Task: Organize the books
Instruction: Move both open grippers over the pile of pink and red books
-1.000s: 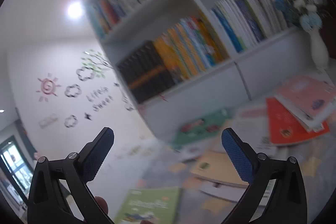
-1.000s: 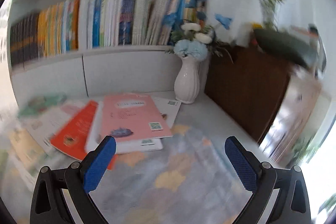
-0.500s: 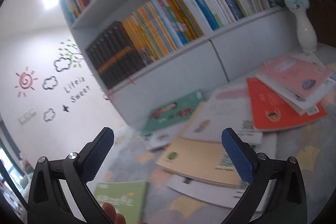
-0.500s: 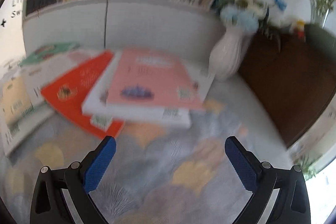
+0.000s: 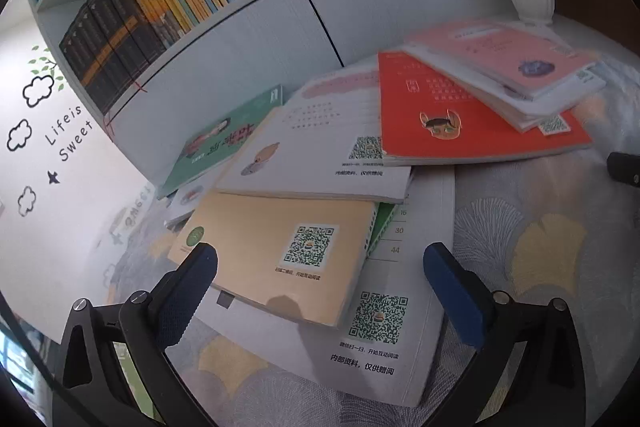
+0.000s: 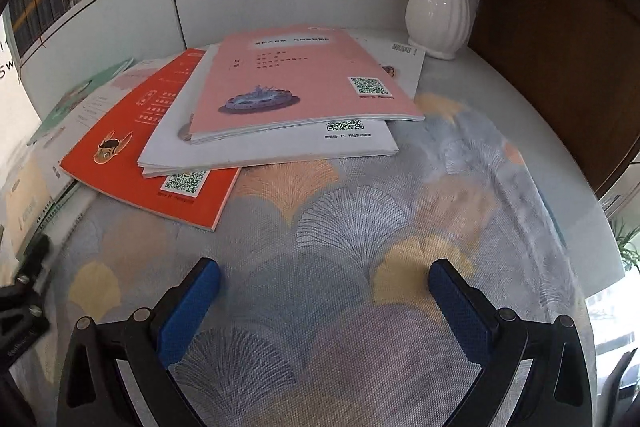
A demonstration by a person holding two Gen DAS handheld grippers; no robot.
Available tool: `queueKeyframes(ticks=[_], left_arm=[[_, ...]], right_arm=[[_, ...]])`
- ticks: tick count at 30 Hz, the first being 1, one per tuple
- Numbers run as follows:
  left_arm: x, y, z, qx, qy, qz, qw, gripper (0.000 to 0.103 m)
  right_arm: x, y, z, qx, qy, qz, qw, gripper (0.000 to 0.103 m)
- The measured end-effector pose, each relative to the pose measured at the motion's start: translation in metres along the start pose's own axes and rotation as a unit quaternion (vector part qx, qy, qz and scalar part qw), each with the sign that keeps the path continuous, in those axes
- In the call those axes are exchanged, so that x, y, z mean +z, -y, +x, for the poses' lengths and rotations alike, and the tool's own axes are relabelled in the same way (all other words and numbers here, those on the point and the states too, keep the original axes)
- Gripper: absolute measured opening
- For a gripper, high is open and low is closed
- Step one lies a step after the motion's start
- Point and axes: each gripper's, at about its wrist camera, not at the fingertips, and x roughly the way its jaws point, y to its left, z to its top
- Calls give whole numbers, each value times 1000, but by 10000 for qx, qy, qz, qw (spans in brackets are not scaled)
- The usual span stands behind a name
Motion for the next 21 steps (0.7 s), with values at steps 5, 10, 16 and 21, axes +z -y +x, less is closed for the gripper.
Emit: queueKeyframes(ticks=[5, 10, 16, 21], left_arm=[[-2, 8, -4, 185, 72, 146, 9997, 103], [-8, 24, -14, 695, 304, 669, 9949, 103], [-8, 27, -18, 909, 420, 891, 9910, 103], [-6, 22, -18, 746, 435, 908, 9921, 103]], right_arm=[[0, 1, 1, 22, 5, 13, 10000, 103], [0, 1, 1, 21, 3, 15, 10000, 103], [0, 0, 0, 21, 3, 17, 10000, 103], [0, 0, 0, 20, 4, 18, 10000, 103]])
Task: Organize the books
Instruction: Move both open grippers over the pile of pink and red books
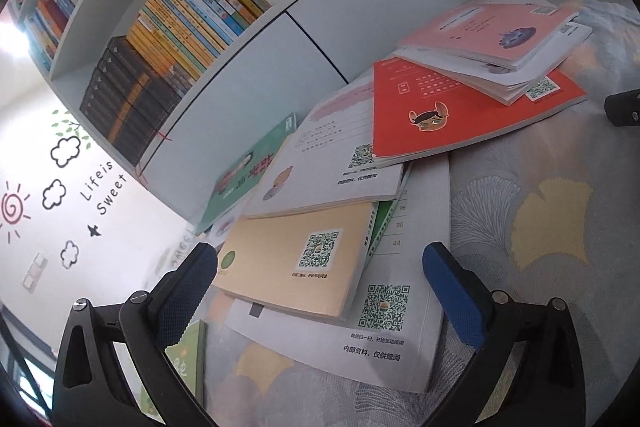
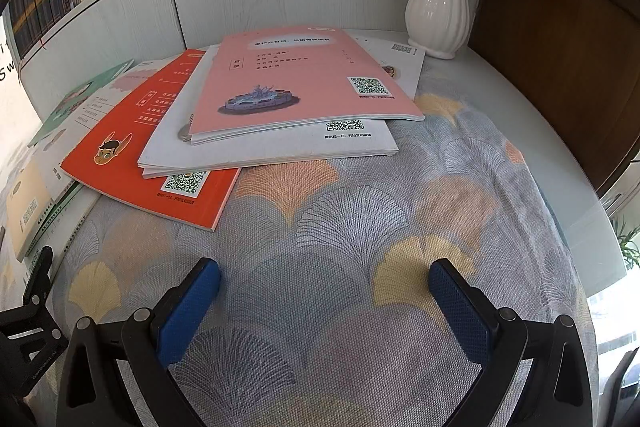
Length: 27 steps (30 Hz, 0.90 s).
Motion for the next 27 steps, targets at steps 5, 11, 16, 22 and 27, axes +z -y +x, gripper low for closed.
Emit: queueKeyframes(ticks=[5, 11, 16, 22, 27], left_arm=[[-1, -14, 9, -480, -82, -284, 9984, 103], [-9, -50, 38, -1814, -598, -1371, 9720, 103], [-14, -56, 43, -1966, -709, -1658, 9638, 103], [-20, -62, 44, -2286, -657, -1696, 9564, 103], [-20, -65, 47, -2259, -680, -1733, 9562, 103]], right_arm=[[0, 0, 0, 0, 1, 3, 10000, 103], [1, 0, 0, -4, 0, -2, 10000, 103], [0, 0, 0, -2, 0, 0, 10000, 103], [0, 0, 0, -2, 2, 4, 10000, 103], [-1, 0, 0, 5, 3, 12, 10000, 103]])
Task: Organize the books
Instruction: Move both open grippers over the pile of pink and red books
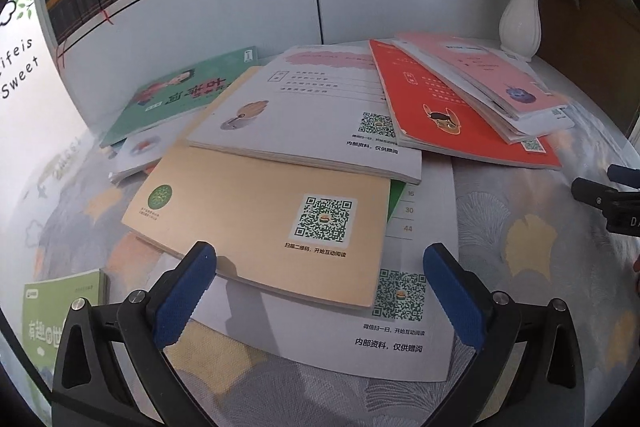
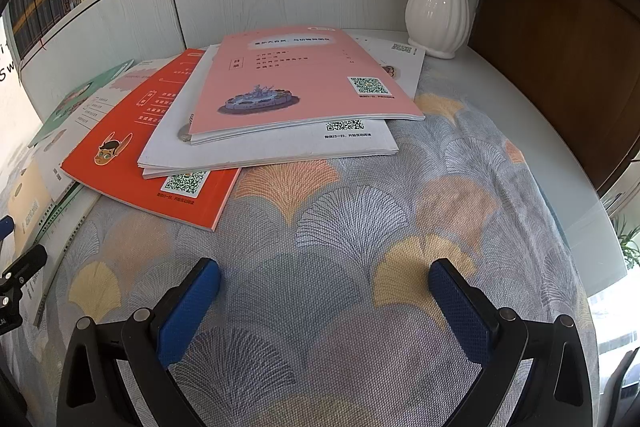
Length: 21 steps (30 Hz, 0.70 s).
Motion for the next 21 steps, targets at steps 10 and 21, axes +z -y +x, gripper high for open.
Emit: queueKeyframes(ticks=[10, 21], left_arm=[[-7, -7, 1, -395, -276, -464, 9978, 102], [-13, 0, -6, -290, -621, -549, 9961, 103]], right_arm=[[1, 1, 1, 76, -13, 51, 10000, 103], [4, 21, -13, 499, -147, 449, 9976, 103]])
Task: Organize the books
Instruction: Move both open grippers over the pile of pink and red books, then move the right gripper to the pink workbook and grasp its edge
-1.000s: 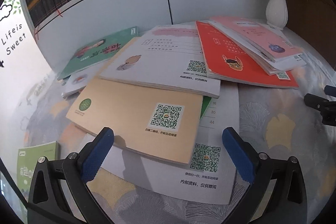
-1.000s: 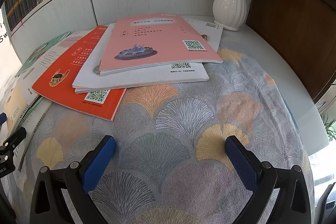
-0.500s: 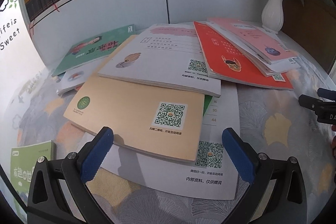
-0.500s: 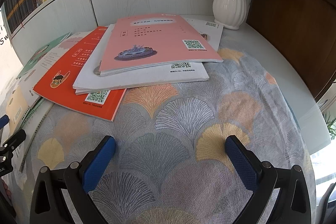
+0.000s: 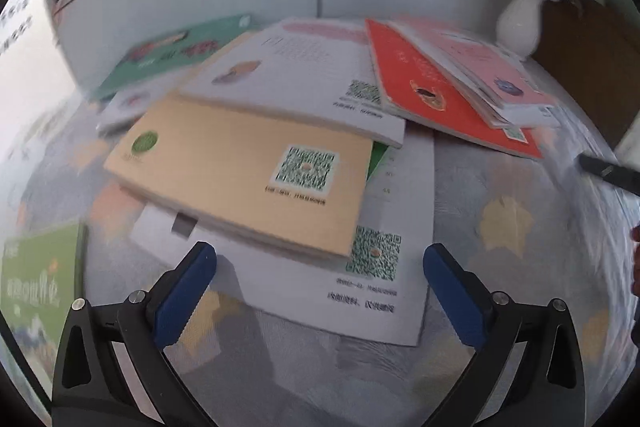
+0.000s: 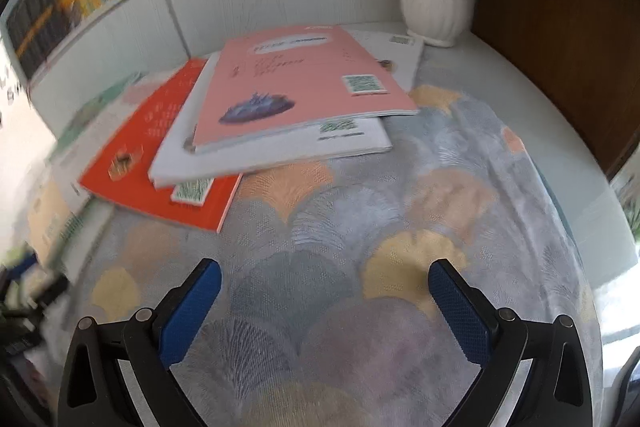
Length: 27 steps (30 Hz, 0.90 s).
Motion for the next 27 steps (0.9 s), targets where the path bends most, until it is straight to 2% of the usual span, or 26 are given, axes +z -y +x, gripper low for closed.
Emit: queueKeyframes(ticks=[3, 6, 7, 11, 12, 14, 17, 18, 20, 22, 24, 26, 27], left_arm=[[11, 7, 3, 74, -613, -134, 9980, 103], [25, 19, -3, 53, -971, -420, 9944, 103], [27, 24, -10, 99, -919, -480, 9946, 103], [58, 62, -59, 747, 7, -398, 9964, 103], [68, 72, -64, 696, 165, -386, 9967, 103], [92, 97, -62, 355, 302, -290, 9985, 103], [133, 135, -27, -89, 182, -213, 9996, 103], [148, 145, -5, -283, 35, -315, 9991, 103], [162, 159, 30, -551, -269, -424, 9972, 103], [168, 165, 61, -628, -674, -526, 9944, 103], [165, 168, 88, -826, -1035, -690, 9888, 102], [162, 171, 91, -601, -858, -544, 9930, 102], [163, 173, 92, -502, -889, -434, 9938, 102]], right_arm=[[16, 26, -25, 338, 366, 378, 9980, 103], [39, 46, -32, 504, 558, 176, 9970, 103], [49, 53, -29, 549, 544, 47, 9970, 103], [88, 76, -21, 941, 691, -402, 9923, 103], [104, 82, -19, 973, 696, -502, 9915, 103], [125, 93, -12, 1178, 452, -447, 9910, 103], [158, 108, 19, 1887, -295, -72, 9816, 103], [168, 112, 37, 2064, -629, 113, 9764, 103], [174, 116, 58, 2261, -1007, 447, 9678, 103], [175, 120, 81, 2649, -1330, 817, 9515, 103], [173, 118, 100, 2753, -1595, 1012, 9426, 103], [170, 112, 112, 2752, -1846, 1041, 9377, 103], [166, 107, 117, 2812, -1985, 1030, 9332, 103]])
